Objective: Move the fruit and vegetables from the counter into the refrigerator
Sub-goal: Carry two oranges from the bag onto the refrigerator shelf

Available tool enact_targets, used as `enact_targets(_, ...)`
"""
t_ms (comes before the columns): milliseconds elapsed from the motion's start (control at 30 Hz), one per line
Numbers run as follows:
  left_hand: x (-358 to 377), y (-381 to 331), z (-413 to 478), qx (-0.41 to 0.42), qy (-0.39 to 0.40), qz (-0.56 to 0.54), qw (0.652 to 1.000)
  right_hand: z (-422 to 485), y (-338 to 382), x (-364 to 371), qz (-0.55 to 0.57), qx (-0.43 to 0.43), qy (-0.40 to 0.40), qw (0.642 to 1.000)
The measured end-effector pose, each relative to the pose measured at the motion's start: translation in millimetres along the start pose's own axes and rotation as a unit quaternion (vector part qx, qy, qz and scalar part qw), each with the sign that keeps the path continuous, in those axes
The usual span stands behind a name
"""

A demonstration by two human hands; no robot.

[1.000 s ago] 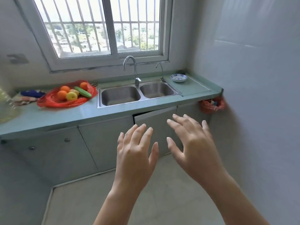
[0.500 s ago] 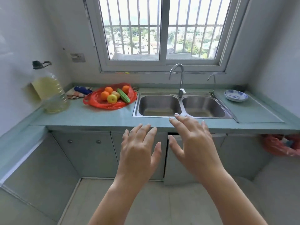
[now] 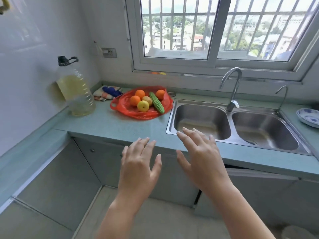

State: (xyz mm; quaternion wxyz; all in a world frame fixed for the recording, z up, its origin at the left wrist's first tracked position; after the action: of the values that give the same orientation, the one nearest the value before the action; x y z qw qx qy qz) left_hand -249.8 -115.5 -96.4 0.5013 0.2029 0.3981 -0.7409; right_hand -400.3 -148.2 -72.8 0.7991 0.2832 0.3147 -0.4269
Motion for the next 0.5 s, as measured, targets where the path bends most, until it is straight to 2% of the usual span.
enact_targets(367,45,145,125,-0.054,0.005,-0.013,0.998,153,45,143,0.030,-0.024,0.028,0.999)
enact_targets(500,67,187,158,-0.065,0.018,-0.014,0.998,184,40,184,0.029,-0.014,0.041,0.999)
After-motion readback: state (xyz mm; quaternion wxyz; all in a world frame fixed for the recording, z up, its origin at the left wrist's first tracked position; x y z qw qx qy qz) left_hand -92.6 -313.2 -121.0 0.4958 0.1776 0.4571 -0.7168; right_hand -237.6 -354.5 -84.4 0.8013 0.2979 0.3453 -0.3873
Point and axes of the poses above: each hand's wrist, its own z-axis towards the middle knuckle, its own x-axis out of the palm, y = z × x, the point moved 3 cm from there along z, towards the middle knuckle, and after that the axes turned 3 degrees about -y, right-handed, at the moved point
